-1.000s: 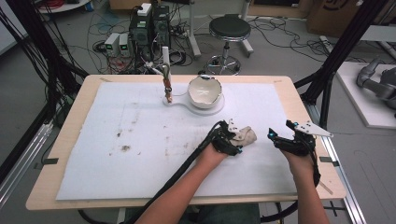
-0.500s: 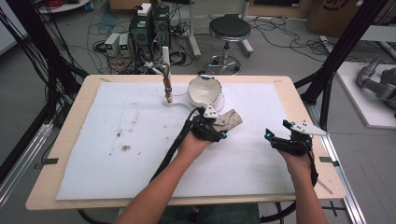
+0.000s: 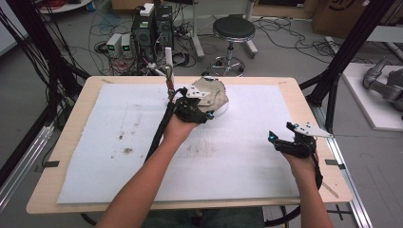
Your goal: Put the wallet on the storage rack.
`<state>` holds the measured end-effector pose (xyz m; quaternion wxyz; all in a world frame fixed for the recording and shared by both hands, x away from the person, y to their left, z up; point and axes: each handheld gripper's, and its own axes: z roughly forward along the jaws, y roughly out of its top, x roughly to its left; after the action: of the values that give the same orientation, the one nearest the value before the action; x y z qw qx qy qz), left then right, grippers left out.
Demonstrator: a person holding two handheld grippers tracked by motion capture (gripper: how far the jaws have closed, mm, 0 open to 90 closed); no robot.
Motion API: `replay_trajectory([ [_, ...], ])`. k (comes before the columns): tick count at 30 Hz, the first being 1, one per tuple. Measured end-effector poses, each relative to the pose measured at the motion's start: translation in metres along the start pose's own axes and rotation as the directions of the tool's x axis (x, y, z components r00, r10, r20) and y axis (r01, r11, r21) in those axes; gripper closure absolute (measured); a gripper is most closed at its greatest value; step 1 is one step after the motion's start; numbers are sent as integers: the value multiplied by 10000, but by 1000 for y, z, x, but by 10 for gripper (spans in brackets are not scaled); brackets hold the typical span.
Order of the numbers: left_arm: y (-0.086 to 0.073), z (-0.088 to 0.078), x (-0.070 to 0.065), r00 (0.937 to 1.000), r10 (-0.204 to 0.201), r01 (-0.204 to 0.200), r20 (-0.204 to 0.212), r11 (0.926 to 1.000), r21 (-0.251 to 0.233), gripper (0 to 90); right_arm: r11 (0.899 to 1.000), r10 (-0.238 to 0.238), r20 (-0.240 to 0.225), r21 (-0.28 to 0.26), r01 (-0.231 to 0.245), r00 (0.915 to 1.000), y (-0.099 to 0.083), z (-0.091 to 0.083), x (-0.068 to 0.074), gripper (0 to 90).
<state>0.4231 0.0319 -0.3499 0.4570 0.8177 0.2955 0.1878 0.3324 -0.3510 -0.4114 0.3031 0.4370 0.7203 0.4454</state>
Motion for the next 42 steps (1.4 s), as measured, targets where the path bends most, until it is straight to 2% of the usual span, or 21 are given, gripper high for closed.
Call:
replay_trajectory([
  [12,11,5,30,9975,-269,293,-652,9990,350,380,10000,15,9,-14,-15,10000,0,1,-2,189],
  [16,11,9,33,9974,-234,260,-688,9990,374,380,10000,68,12,13,-68,10000,0,1,-2,189],
  [18,11,13,36,9969,-259,302,-742,9979,577,380,10000,43,-2,15,-43,10000,0,2,-1,189],
  [21,9,18,38,9968,-375,421,-710,9971,637,380,10000,36,-8,36,-36,10000,0,1,-1,189],
  [31,8,39,43,9954,-174,300,-941,9905,1340,379,10000,42,8,65,-42,10000,-1,2,-2,189],
  [38,8,49,45,9959,-190,321,-889,9883,1492,376,9999,68,-2,113,-68,10000,-1,3,-2,189],
  [42,7,56,43,9964,-98,245,-847,9845,1735,375,9999,69,6,127,-69,10000,-1,3,-2,189],
])
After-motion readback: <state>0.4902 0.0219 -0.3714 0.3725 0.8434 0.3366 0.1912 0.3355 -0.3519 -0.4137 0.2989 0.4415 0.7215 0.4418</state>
